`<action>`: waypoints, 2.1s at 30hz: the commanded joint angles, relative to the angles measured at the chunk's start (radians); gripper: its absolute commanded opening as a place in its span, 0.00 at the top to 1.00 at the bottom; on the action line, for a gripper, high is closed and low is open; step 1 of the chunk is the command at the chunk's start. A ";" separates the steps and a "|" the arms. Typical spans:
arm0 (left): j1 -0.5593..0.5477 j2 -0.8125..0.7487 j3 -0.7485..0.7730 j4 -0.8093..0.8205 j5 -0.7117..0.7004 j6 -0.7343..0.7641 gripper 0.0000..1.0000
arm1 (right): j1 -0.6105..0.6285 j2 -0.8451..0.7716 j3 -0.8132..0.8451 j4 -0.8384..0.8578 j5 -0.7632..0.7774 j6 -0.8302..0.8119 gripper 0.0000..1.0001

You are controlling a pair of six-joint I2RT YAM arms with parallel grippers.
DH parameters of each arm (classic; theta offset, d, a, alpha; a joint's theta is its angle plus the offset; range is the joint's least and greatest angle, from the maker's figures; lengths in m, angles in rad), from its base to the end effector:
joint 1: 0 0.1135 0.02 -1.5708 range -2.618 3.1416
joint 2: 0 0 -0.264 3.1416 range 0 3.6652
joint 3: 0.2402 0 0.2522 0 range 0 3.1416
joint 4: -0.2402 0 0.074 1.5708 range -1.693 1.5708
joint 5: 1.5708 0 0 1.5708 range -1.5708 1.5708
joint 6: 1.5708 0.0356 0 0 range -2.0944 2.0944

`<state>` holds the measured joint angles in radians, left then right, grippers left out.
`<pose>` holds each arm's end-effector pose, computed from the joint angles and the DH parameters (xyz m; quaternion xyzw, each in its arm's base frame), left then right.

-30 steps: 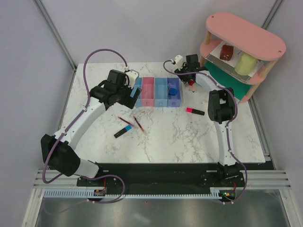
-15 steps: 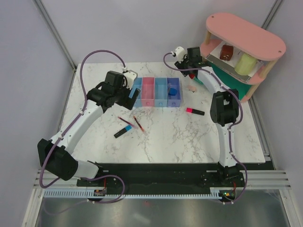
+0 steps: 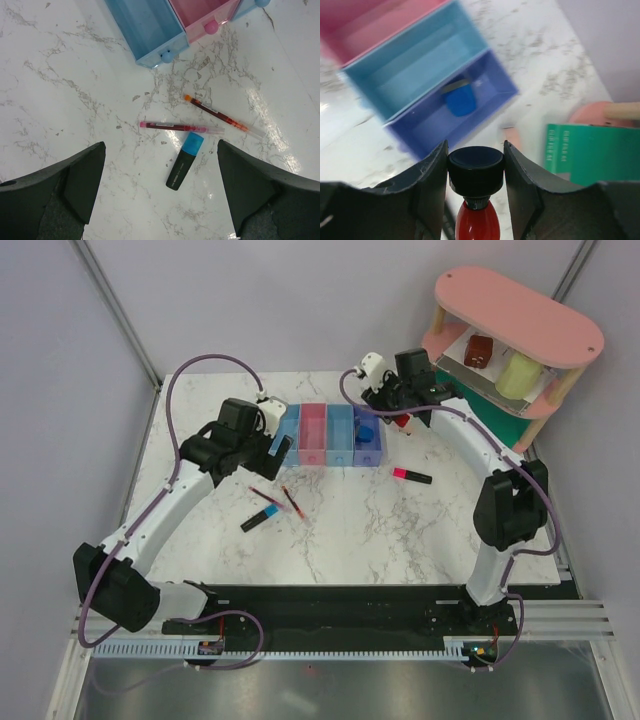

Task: Sort the stationery into containers
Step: Pick up the stationery from the center of the board, then place the stationery in the storage box.

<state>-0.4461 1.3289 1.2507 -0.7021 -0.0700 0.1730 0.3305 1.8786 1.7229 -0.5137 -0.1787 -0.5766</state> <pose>0.2568 -0.1201 0.3335 0.2681 0.8826 -0.0204 0.3856 0.4111 0.1477 0.3187 -0.4278 0.7889 0.0265 0.4404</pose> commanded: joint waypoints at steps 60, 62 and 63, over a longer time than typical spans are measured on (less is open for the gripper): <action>0.001 -0.106 -0.008 0.007 0.009 0.120 0.00 | 0.331 -0.232 -0.402 -0.183 -0.085 0.000 0.23; 0.001 -0.105 -0.010 0.004 0.050 0.128 0.00 | 0.328 -0.292 -0.485 -0.181 -0.053 -0.029 0.23; 0.000 -0.102 -0.013 0.001 0.064 0.129 0.00 | 0.320 -0.323 -0.543 -0.178 -0.048 -0.038 0.24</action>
<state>-0.4461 1.2488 1.2339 -0.7029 -0.0792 0.2565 0.6582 1.6463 1.3167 -0.6392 -0.2714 -0.5655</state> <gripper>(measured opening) 0.994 0.767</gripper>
